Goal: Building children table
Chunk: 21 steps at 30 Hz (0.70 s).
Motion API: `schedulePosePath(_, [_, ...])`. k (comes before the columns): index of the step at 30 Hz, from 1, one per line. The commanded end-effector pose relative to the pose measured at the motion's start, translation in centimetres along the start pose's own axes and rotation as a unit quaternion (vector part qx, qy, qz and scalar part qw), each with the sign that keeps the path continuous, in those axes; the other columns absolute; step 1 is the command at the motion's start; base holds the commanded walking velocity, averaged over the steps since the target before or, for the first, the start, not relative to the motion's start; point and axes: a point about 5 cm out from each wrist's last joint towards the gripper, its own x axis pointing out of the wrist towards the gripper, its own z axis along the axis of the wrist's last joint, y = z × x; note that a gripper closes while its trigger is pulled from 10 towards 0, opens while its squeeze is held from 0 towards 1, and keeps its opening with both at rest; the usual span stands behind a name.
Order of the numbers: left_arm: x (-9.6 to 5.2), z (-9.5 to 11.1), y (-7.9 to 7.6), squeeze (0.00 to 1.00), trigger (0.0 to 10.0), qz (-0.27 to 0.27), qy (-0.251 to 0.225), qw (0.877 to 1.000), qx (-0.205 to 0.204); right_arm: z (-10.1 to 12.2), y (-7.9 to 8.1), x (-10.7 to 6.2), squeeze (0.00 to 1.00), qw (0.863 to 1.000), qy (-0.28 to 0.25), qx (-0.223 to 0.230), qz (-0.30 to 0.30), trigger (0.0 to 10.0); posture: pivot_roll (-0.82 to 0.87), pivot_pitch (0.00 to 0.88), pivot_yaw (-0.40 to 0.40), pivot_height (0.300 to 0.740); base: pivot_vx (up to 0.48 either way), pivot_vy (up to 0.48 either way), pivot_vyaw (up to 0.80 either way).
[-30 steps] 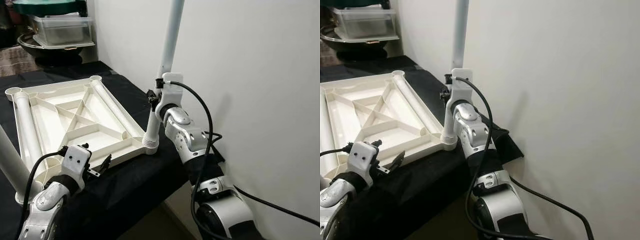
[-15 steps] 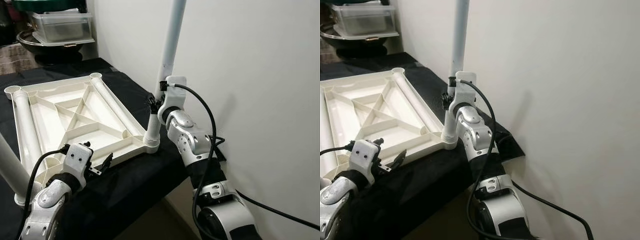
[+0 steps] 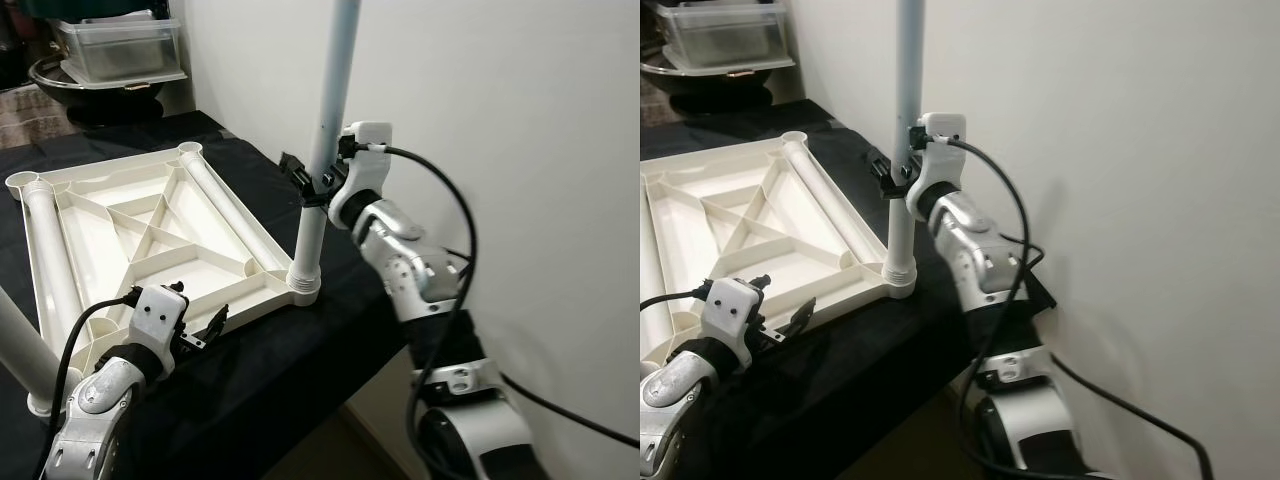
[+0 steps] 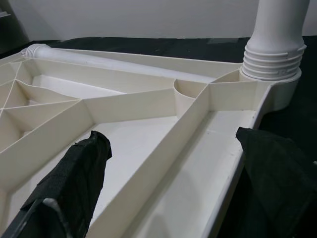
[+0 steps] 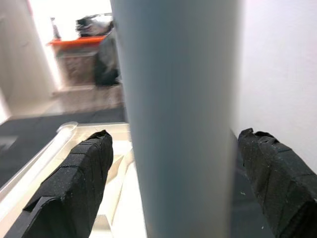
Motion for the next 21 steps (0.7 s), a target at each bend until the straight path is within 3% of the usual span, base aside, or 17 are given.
schedulePosePath(1, [0.1, -0.3, -0.1, 0.0, 10.0, -0.007, 0.005, 1.0, 0.002, -0.8, -0.8, -0.1, 0.0, 0.999, 0.026, -0.01, 0.024, 10.0, 0.03, 0.0, -0.108, 0.74, 0.0, 0.0, 0.0])
schedulePosePath(9, [0.1, -0.3, -0.1, 0.0, 10.0, -0.007, 0.006, 1.0, 0.003, -1.1, -2.7, 0.5, 0.0, 0.997, 0.062, -0.038, 0.038, 10.0, 0.03, 0.0, -0.104, 0.74, 0.0, 0.0, 0.0])
schedulePosePath(19, [0.2, -0.3, 0.0, 0.0, 10.0, -0.004, 0.005, 1.0, 0.003, -1.6, -3.0, 1.3, 0.0, 0.995, 0.079, -0.04, 0.052, 10.0, 0.05, 0.0, -0.12, 0.74, 0.0, 0.0, 0.0])
schedulePosePath(21, [0.0, -0.4, 0.0, 0.0, 10.0, -0.003, 0.005, 1.0, 0.002, -1.6, -2.6, 1.6, 0.0, 0.994, 0.072, -0.035, 0.077, 10.0, 0.05, 0.0, -0.127, 0.74, 0.0, 0.0, 0.0])
